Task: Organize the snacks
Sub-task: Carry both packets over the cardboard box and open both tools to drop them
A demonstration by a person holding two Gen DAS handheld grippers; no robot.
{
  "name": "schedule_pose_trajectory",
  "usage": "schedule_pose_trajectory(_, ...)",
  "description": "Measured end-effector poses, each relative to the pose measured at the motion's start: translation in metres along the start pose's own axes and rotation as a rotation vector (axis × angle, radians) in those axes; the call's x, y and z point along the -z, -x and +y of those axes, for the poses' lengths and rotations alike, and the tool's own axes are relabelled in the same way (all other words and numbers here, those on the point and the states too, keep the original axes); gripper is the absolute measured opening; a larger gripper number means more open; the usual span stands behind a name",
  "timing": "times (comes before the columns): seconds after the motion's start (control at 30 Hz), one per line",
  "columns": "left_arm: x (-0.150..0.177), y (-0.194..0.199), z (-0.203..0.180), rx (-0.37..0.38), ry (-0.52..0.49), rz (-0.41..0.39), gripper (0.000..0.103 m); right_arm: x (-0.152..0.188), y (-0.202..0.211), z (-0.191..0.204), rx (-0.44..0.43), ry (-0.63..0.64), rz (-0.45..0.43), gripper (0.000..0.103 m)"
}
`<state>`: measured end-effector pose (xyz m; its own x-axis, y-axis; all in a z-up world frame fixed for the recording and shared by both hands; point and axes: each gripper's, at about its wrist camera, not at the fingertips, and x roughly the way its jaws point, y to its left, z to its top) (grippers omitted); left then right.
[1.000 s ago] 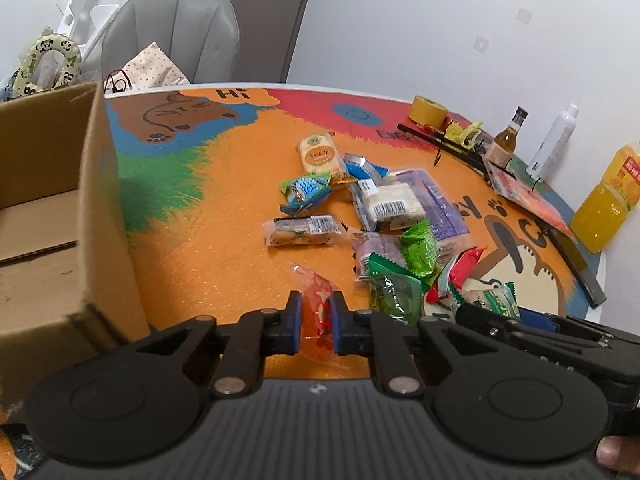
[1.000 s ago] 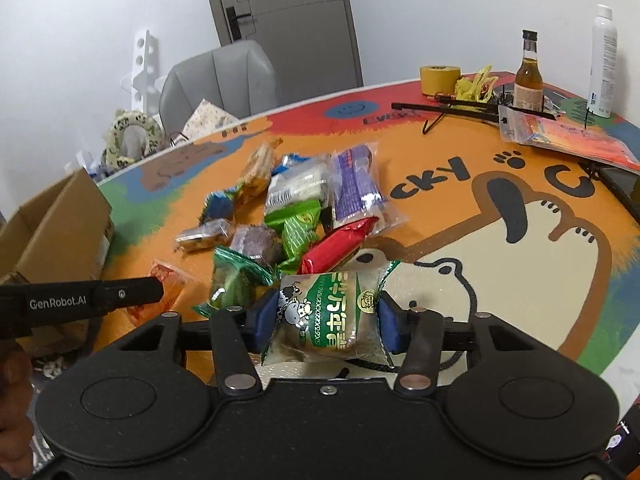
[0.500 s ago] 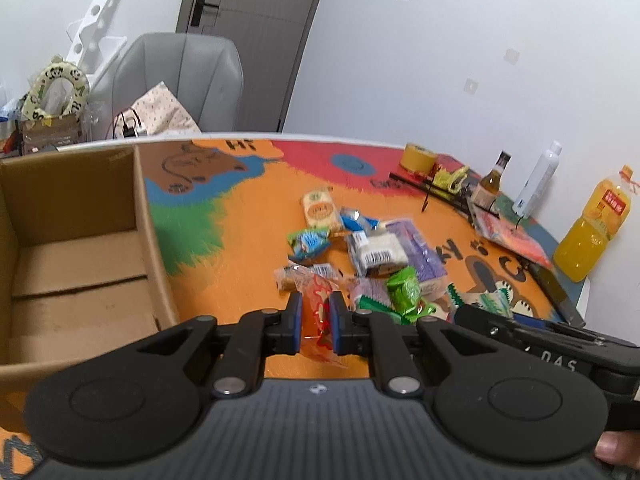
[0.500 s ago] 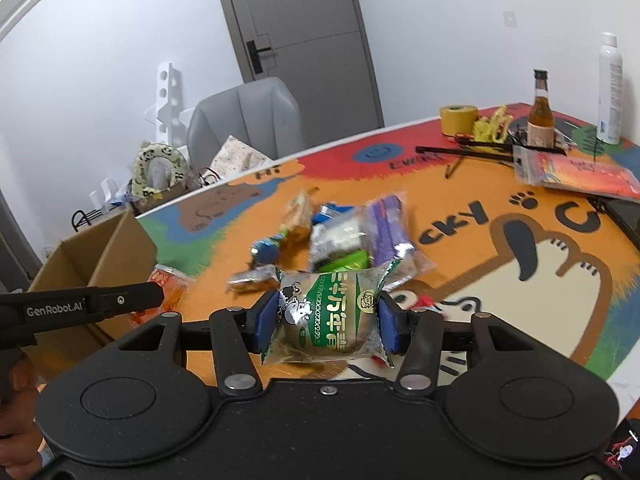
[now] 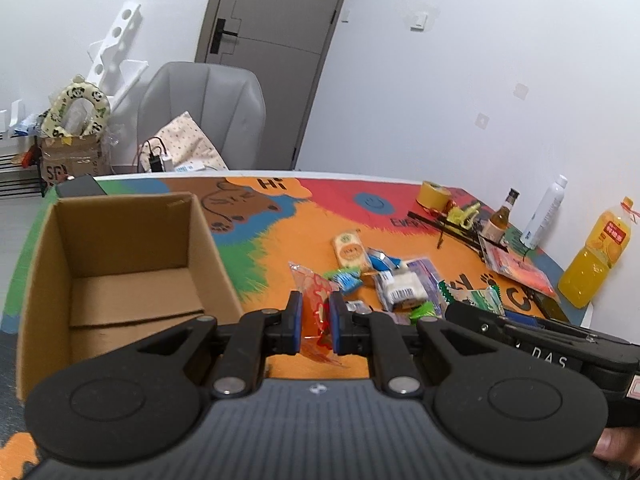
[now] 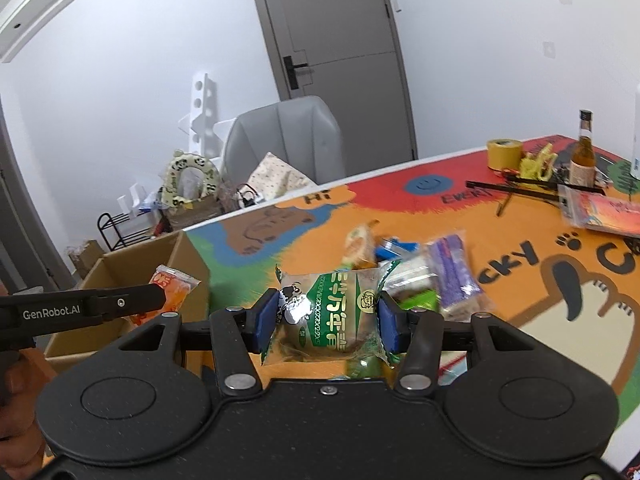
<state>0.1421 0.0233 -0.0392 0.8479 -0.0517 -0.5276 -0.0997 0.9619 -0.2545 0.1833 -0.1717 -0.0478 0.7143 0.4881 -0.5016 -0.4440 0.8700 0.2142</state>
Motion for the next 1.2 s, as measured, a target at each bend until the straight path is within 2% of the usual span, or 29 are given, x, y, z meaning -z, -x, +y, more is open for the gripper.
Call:
schedule_pose_trajectory(0.73,-0.013,0.024,0.068,-0.089,0.084,-0.041,0.013,-0.016,-0.025,0.069,-0.101,0.078,0.003,0.049)
schedule_pose_trajectory(1.2,-0.006,0.027,0.117,-0.130,0.155,0.006,0.013,-0.018,-0.051,0.126,-0.191,0.144,0.040,0.049)
